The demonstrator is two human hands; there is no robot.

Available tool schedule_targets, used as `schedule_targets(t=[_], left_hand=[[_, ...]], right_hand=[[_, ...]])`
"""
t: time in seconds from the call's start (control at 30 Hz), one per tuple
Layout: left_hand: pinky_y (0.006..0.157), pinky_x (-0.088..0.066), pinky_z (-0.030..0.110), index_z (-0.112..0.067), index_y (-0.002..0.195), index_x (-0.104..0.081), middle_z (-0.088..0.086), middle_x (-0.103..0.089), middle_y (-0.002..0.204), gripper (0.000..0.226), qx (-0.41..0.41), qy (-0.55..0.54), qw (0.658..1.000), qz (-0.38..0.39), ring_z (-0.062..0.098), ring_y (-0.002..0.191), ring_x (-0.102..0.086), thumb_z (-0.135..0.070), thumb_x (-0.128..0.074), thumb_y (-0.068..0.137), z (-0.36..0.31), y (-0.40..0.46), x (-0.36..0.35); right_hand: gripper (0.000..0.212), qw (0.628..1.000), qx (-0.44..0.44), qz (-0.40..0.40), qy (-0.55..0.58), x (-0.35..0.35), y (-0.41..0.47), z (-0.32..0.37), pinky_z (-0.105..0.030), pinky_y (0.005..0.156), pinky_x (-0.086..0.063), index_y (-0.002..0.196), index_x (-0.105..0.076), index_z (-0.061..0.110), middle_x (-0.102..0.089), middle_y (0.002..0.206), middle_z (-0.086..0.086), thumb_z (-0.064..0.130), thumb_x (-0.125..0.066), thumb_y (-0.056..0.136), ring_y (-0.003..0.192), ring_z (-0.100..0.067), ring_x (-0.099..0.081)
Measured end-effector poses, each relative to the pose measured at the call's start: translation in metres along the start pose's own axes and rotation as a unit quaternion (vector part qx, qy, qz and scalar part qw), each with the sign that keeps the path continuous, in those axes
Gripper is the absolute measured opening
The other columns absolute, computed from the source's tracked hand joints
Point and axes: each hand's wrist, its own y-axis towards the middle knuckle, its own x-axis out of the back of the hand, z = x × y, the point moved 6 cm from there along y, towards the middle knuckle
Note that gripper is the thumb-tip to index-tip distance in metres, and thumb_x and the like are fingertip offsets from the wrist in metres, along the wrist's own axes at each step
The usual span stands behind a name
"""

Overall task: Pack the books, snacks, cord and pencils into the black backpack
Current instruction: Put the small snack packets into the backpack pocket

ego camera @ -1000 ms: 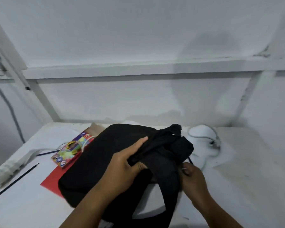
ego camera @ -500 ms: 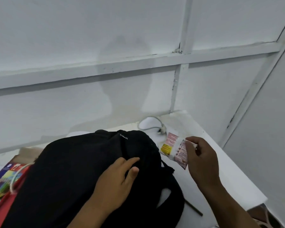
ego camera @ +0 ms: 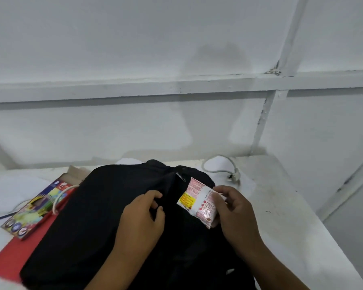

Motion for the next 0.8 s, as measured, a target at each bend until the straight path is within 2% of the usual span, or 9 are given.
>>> schedule_targets(t=[0.1,0.2,0.3,0.4,0.5,0.6,0.7,0.8], left_hand=[[0.062,-0.049,0.011,-0.026,0.093,-0.068,-0.011,-0.064,0.072,0.022,0.058,-0.085,0.994,-0.022,0.007,0.071,-0.064,-0.007,-0.075,0.083,0.001,-0.004,0.007],[0.067,-0.051,0.014,-0.026,0.089,-0.066,-0.008,-0.067,0.080,0.024,0.116,-0.173,0.977,-0.052,0.010,0.072,-0.066,-0.004,-0.075,0.084,0.003,-0.007,0.018],[0.072,-0.055,0.026,-0.025,0.089,-0.065,-0.001,-0.068,0.080,0.027,0.142,-0.234,0.959,-0.073,0.013,0.074,-0.066,-0.001,-0.075,0.083,0.002,-0.013,0.026],[0.072,-0.055,0.036,-0.028,0.087,-0.065,0.005,-0.068,0.080,0.030,0.148,-0.260,0.949,-0.098,0.021,0.075,-0.067,0.001,-0.074,0.083,-0.003,-0.021,0.033],[0.071,-0.055,0.040,-0.028,0.086,-0.064,0.006,-0.068,0.080,0.030,0.152,-0.264,0.944,-0.123,0.028,0.076,-0.066,0.000,-0.074,0.083,-0.008,-0.026,0.041],[0.072,-0.055,0.045,-0.026,0.087,-0.064,0.005,-0.069,0.080,0.028,0.162,-0.261,0.943,-0.131,0.025,0.074,-0.066,0.000,-0.074,0.083,-0.010,-0.030,0.044],[0.072,-0.055,0.044,-0.028,0.086,-0.064,0.004,-0.069,0.079,0.029,0.166,-0.253,0.943,-0.136,0.021,0.070,-0.066,0.000,-0.073,0.083,-0.012,-0.035,0.045],[0.071,-0.056,0.045,-0.028,0.085,-0.064,0.004,-0.068,0.081,0.027,0.168,-0.241,0.946,-0.136,0.027,0.075,-0.066,-0.002,-0.072,0.086,-0.011,-0.040,0.044]], right_hand=[[0.007,0.998,0.002,0.059,0.001,-0.015,0.007,0.001,-0.038,0.055,-0.058,0.101,-0.065,0.029,-0.074,0.088,0.013,0.024,-0.060,0.098,0.066,-0.024,-0.072],[0.009,0.993,-0.017,0.115,0.018,-0.031,0.013,-0.002,-0.044,0.055,-0.058,0.100,-0.066,0.027,-0.075,0.086,0.004,0.021,-0.059,0.098,0.064,-0.027,-0.071],[0.009,0.982,-0.042,0.177,0.054,-0.052,0.015,-0.001,-0.043,0.057,-0.059,0.100,-0.067,0.023,-0.074,0.086,-0.002,0.019,-0.060,0.098,0.065,-0.025,-0.071],[0.008,0.970,-0.061,0.206,0.114,-0.071,0.013,0.006,-0.039,0.057,-0.059,0.102,-0.066,0.016,-0.074,0.089,-0.007,0.014,-0.061,0.097,0.069,-0.024,-0.072],[0.013,0.947,-0.101,0.247,0.177,-0.090,0.008,0.008,-0.037,0.071,-0.062,0.109,-0.062,0.012,-0.073,0.099,-0.008,0.014,-0.063,0.096,0.085,-0.024,-0.074],[0.018,0.926,-0.098,0.333,0.150,-0.108,0.000,0.008,-0.043,0.089,-0.058,0.114,-0.063,0.016,-0.075,0.104,-0.002,0.018,-0.063,0.096,0.099,-0.020,-0.072],[0.022,0.915,-0.064,0.385,0.108,-0.112,-0.006,0.010,-0.034,0.081,-0.058,0.114,-0.068,0.020,-0.075,0.106,0.001,0.009,-0.060,0.097,0.097,-0.016,-0.072],[0.027,0.927,-0.022,0.373,0.044,-0.109,-0.005,0.008,-0.026,0.062,-0.054,0.111,-0.071,0.027,-0.074,0.101,0.004,0.008,-0.062,0.095,0.079,-0.010,-0.070]])
